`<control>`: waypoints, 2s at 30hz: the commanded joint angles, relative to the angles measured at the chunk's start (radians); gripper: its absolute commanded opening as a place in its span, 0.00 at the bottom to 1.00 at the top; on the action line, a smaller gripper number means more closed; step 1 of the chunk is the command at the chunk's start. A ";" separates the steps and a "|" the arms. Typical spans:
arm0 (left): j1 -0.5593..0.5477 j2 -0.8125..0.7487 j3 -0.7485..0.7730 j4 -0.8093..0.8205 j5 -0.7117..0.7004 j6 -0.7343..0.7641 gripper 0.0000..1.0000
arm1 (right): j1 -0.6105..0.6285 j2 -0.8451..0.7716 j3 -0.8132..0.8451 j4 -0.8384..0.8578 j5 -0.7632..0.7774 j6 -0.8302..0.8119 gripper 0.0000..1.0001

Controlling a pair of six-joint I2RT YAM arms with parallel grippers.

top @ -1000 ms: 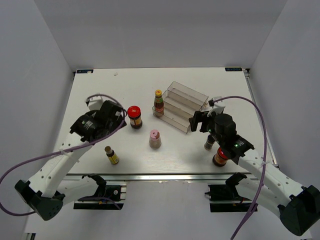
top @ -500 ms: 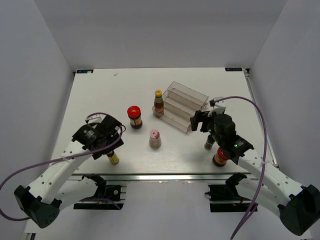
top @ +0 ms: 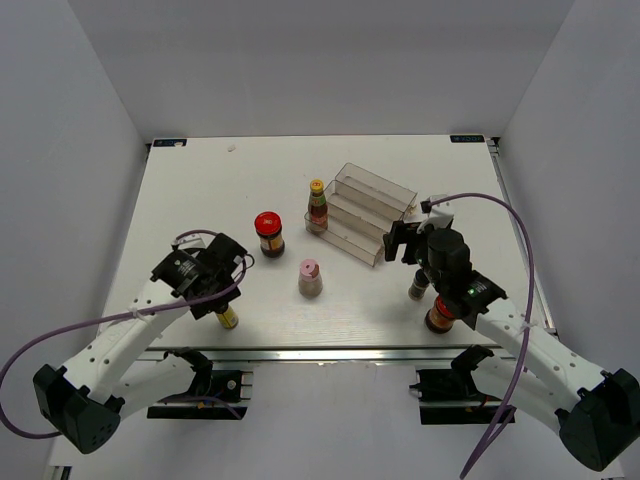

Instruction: Organize the condiment bottles

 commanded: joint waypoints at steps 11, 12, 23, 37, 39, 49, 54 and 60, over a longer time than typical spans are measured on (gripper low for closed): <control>0.001 0.031 0.011 -0.005 0.016 0.045 0.43 | 0.002 -0.012 -0.020 0.044 0.070 -0.007 0.89; 0.001 0.032 0.006 -0.003 0.020 0.053 0.40 | 0.002 -0.014 -0.022 0.044 0.076 -0.005 0.89; 0.001 0.006 0.114 0.121 0.034 0.136 0.00 | 0.002 -0.015 -0.023 0.046 0.084 -0.007 0.89; 0.001 0.067 0.397 0.524 0.137 0.393 0.00 | 0.002 -0.029 -0.029 0.045 0.163 -0.005 0.89; 0.001 0.100 0.437 0.560 0.160 0.426 0.00 | 0.001 -0.027 -0.026 0.040 0.205 0.016 0.89; -0.068 0.423 0.652 0.670 0.301 0.544 0.00 | -0.155 -0.058 0.031 -0.233 0.417 0.263 0.89; -0.177 0.612 0.828 0.620 0.251 0.621 0.00 | -0.235 -0.113 0.004 -0.248 0.348 0.256 0.89; -0.212 0.809 0.989 0.554 0.283 0.679 0.00 | -0.252 -0.152 -0.017 -0.273 0.340 0.234 0.89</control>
